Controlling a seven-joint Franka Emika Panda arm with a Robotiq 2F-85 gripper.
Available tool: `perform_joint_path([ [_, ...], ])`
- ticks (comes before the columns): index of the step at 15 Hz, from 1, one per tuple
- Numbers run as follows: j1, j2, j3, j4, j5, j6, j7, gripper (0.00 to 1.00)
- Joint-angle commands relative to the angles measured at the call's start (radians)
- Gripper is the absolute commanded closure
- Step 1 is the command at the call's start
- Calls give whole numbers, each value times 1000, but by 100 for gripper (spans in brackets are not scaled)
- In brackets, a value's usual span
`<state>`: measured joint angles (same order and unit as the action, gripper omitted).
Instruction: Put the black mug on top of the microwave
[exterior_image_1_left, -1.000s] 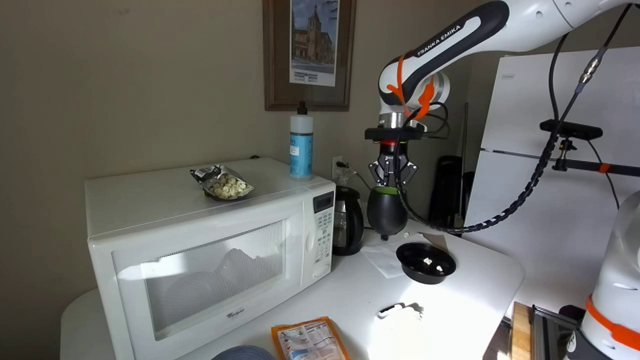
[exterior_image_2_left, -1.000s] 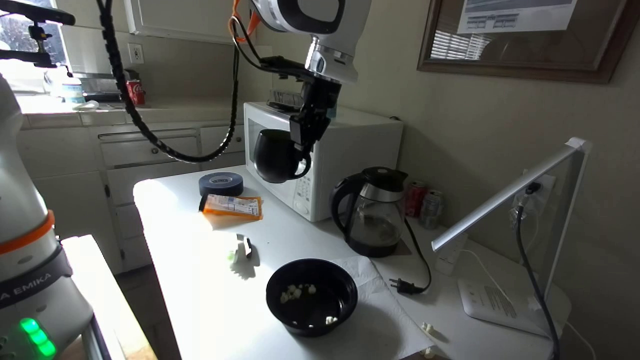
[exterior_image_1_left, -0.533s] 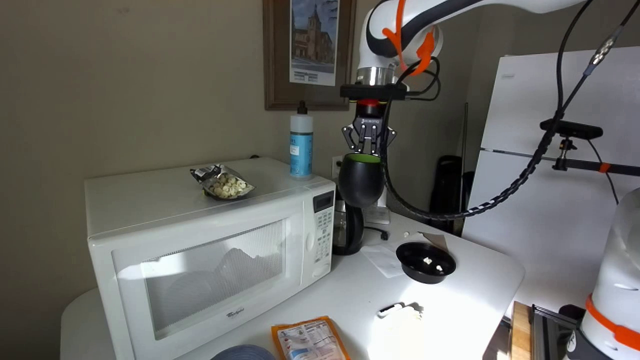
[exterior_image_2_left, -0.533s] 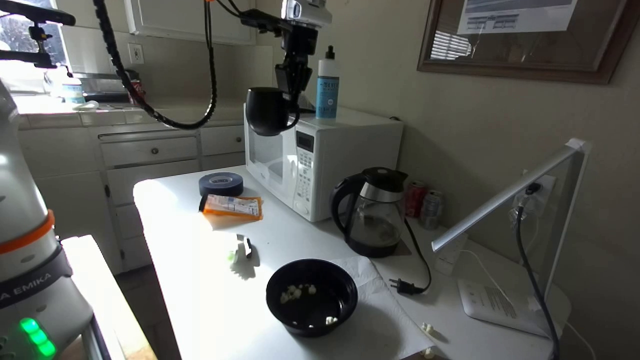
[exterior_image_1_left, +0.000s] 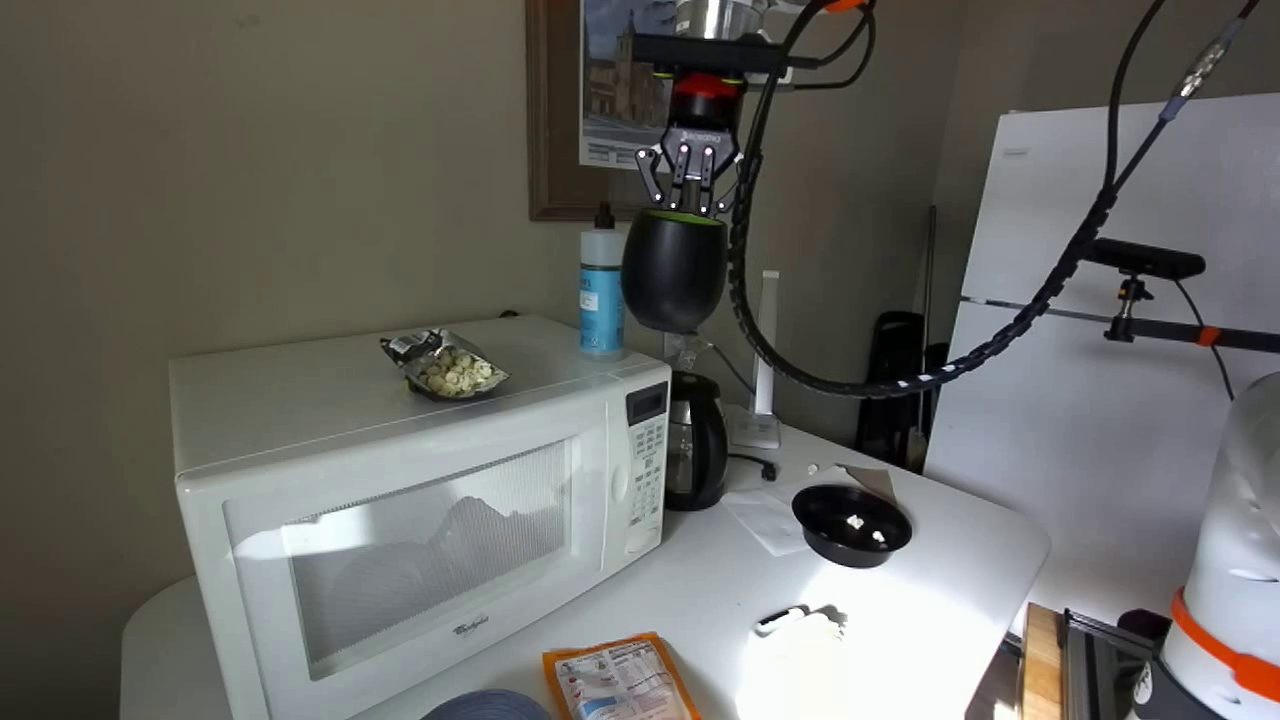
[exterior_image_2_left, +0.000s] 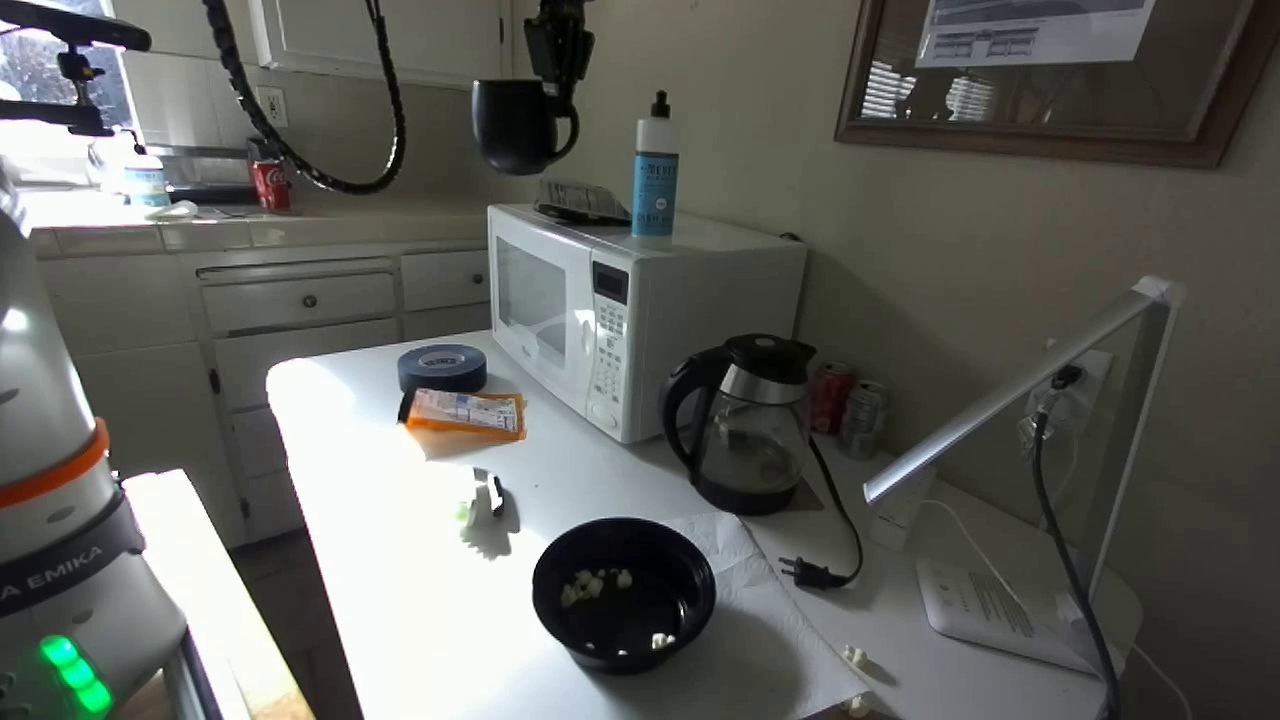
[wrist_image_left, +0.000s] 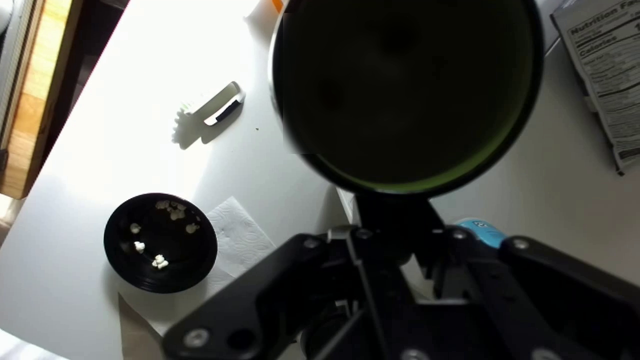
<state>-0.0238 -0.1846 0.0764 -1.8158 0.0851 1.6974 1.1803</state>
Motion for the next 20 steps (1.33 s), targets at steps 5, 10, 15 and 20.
perform_joint_path([
  [5,3,77,-9,74,76,-6,156,94],
  [10,6,179,-19,162,58,21,408,94],
  [15,48,283,-13,279,-42,34,602,94],
  [20,98,385,-16,388,-85,-19,674,94],
])
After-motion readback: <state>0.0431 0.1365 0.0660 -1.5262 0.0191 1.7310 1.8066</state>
